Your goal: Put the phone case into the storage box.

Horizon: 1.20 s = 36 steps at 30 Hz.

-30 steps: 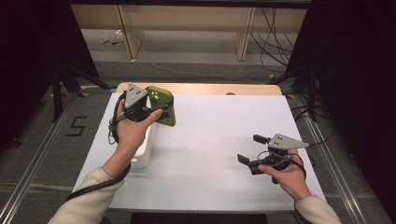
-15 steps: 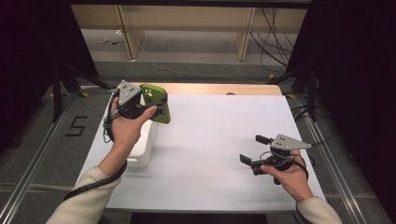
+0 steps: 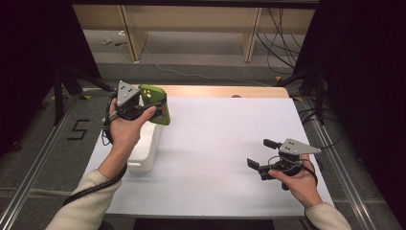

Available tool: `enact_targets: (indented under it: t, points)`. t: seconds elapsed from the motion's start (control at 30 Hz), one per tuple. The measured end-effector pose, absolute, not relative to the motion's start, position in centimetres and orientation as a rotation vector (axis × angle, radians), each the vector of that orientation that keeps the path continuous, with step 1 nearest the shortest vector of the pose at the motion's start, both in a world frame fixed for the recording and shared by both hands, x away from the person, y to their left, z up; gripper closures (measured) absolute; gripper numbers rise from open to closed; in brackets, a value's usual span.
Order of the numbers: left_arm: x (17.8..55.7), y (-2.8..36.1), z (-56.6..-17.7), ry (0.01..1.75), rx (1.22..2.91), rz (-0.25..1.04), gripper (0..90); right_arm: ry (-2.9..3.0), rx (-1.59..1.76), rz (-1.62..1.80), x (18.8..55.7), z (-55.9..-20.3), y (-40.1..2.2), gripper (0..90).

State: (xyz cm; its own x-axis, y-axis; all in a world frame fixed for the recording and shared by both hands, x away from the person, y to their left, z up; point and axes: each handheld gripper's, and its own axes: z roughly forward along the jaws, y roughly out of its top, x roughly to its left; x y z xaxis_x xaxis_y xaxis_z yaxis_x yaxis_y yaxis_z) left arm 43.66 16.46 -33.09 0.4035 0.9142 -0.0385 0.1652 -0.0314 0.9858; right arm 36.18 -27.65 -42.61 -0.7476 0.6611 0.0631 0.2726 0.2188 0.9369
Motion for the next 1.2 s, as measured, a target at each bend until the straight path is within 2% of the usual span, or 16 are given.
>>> enact_targets:
  t: [1.2]
  points:
    - [44.2, 18.4, -32.9, 1.062, 1.467, 0.84, 16.5, 2.144, 0.879, 1.545, 36.2, -42.7, -27.8, 2.9]
